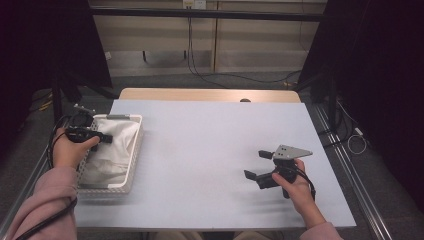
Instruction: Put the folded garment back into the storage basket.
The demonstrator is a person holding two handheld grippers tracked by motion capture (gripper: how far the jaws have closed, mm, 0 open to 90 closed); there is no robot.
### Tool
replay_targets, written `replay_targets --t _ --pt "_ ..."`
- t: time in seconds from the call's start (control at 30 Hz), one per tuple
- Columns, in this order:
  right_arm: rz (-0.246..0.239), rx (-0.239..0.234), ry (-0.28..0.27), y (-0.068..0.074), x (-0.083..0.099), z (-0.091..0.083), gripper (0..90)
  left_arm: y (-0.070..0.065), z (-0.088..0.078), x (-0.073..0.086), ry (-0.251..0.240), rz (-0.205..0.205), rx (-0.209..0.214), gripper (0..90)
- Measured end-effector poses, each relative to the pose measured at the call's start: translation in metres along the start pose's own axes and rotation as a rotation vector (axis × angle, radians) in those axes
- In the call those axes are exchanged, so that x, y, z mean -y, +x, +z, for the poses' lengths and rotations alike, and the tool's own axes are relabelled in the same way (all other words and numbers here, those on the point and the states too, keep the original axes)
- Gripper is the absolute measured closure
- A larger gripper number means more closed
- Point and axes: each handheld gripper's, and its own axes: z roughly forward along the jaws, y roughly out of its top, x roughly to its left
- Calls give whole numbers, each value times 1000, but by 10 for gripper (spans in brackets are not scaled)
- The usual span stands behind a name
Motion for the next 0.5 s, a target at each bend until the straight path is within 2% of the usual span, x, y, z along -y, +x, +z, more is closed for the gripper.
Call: replay_targets --t 0.13,0.17,0.2,0.33,0.5 --pt "2 -2 -1 0 0 0 52 1 1 1 -7 -4 6 526" --pt "3 -3 -1 0 0 0 52 4 0 1 27 40 3 514" --pt "4 -2 -2 0 0 0 52 1 2 2 -14 -6 9 503" --pt "1 -7 -6 0 0 0 52 3 2 2 -31 -10 9 435" --pt "-1 -3 -4 0 0 0 52 5 2 2 -29 -12 11 389"
